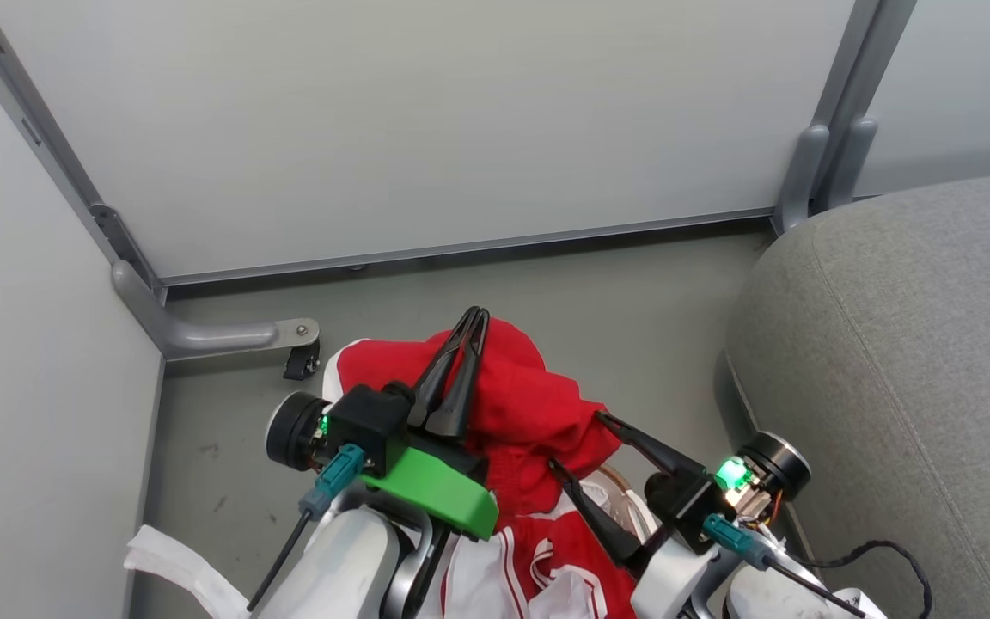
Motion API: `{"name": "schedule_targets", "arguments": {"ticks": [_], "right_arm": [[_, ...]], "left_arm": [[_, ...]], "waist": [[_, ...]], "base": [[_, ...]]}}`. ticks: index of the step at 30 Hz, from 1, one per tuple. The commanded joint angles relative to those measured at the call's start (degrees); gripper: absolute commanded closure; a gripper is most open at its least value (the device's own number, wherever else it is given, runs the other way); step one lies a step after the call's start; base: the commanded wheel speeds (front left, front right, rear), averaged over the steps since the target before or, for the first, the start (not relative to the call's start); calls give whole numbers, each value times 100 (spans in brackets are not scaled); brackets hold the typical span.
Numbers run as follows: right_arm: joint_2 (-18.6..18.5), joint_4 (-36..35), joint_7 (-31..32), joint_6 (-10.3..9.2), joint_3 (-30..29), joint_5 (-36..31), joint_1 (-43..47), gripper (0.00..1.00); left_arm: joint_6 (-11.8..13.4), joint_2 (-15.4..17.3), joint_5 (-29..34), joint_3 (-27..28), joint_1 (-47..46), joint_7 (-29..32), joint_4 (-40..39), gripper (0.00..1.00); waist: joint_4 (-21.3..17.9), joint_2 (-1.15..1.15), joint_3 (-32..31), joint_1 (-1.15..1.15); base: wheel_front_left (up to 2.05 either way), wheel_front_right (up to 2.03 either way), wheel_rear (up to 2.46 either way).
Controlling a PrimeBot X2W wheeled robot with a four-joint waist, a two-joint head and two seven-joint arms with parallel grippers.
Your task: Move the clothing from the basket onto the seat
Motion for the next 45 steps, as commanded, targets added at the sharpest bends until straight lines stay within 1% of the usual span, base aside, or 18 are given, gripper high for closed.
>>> {"name": "schedule_targets", "arguments": {"ticks": [1,8,13,14,15,16,20,26,36,37,38,42,45], "right_arm": [[28,48,-27,-6,42,-45,-114,0],[210,408,-27,-6,121,-166,-395,0],[311,707,-27,-6,164,-95,-530,0],[336,782,-27,-6,161,-61,-564,33],[355,855,-27,-6,145,-21,-582,57],[379,932,-27,-6,147,30,-594,100],[421,1127,-27,-6,130,193,-656,100],[450,1180,-27,-6,132,379,-559,100],[461,1016,-28,-6,48,486,-447,100],[461,972,-28,-6,8,493,-430,100],[460,935,-28,-6,-23,502,-412,100],[464,778,-28,-6,-99,527,-363,100],[462,648,-28,-6,-163,530,-306,100]], "left_arm": [[12,12,-46,-32,-114,-5,-11,100],[3,12,-181,-352,-166,-5,-76,100],[-7,12,-249,-551,-207,-5,-102,100],[-3,12,-264,-590,-217,-5,-108,100],[-1,12,-279,-625,-226,-5,-113,100],[5,11,-302,-656,-234,-5,-121,100],[17,12,-350,-725,-270,-5,-106,100],[38,12,-358,-723,-267,-5,-70,100],[34,12,-324,-672,-169,-5,21,100],[13,12,-316,-686,-150,-5,65,60],[17,12,-284,-683,-148,-5,85,0],[36,12,-206,-626,-99,-5,159,0],[7,11,-131,-572,-64,-5,241,0]], "waist": [[50,0,2,0],[242,0,6,0],[351,0,2,0],[370,0,1,0],[385,0,-2,0],[404,0,-5,0],[453,0,-7,0],[466,0,4,0],[377,0,-6,0],[358,0,-5,0],[341,0,-4,0],[181,0,17,0],[-39,0,56,0]], "base": [[0,0,0],[0,0,0],[0,0,0],[0,0,0],[0,0,0],[0,0,0],[0,0,0],[0,0,0],[0,0,0],[0,0,0],[0,0,0],[0,0,0],[0,0,0]]}}
